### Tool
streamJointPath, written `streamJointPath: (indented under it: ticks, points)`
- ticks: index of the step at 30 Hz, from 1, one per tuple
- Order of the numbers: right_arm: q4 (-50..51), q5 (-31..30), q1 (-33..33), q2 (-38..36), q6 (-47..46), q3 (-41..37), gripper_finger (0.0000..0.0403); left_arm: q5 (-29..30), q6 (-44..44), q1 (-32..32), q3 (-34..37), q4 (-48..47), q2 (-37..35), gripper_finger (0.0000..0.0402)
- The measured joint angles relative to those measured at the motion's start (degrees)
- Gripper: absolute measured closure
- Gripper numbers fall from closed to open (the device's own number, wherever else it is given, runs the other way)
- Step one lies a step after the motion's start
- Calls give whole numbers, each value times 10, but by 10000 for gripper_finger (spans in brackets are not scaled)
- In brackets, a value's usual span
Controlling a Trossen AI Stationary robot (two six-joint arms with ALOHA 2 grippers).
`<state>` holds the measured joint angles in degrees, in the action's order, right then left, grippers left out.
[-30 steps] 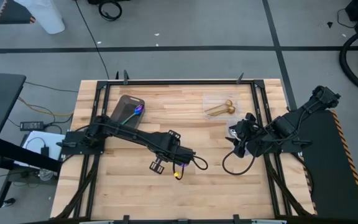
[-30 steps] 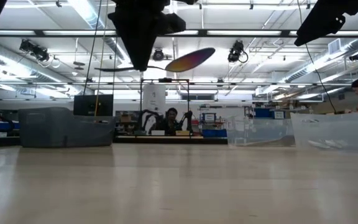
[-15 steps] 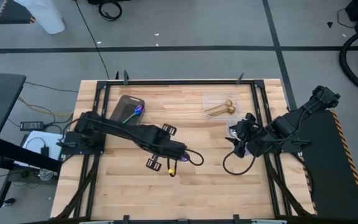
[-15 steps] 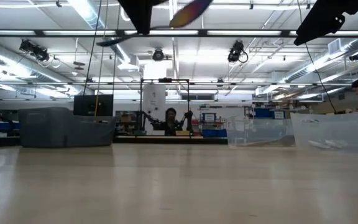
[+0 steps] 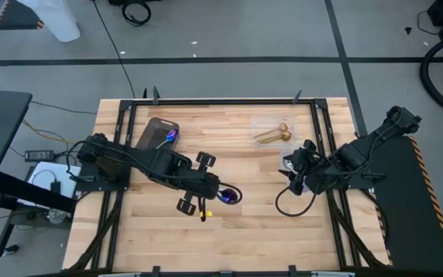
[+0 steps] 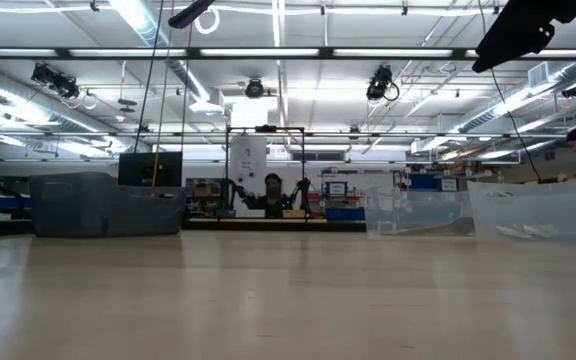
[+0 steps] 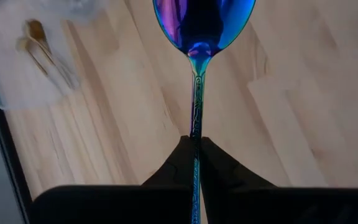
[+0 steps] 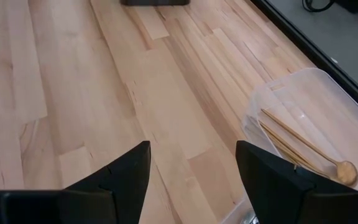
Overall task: Sort silverware by color (type)
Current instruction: Put the blue spoon into the black bin
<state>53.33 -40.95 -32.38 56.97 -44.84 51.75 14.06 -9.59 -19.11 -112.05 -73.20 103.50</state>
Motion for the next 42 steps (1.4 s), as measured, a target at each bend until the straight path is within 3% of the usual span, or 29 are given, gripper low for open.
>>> streamJointPath:
  ticks: [7,26,37,42]
  points:
    - [-1,-1,0,0,10,0,157,0,0,0,0,38,-13,388]
    - [-3,-6,0,0,15,0,157,0,-7,0,0,33,-13,387]
    - [-8,-5,0,0,15,0,157,6,-7,40,0,-29,-18,387]
    - [-9,-1,0,0,15,0,157,53,15,61,0,-106,-17,387]
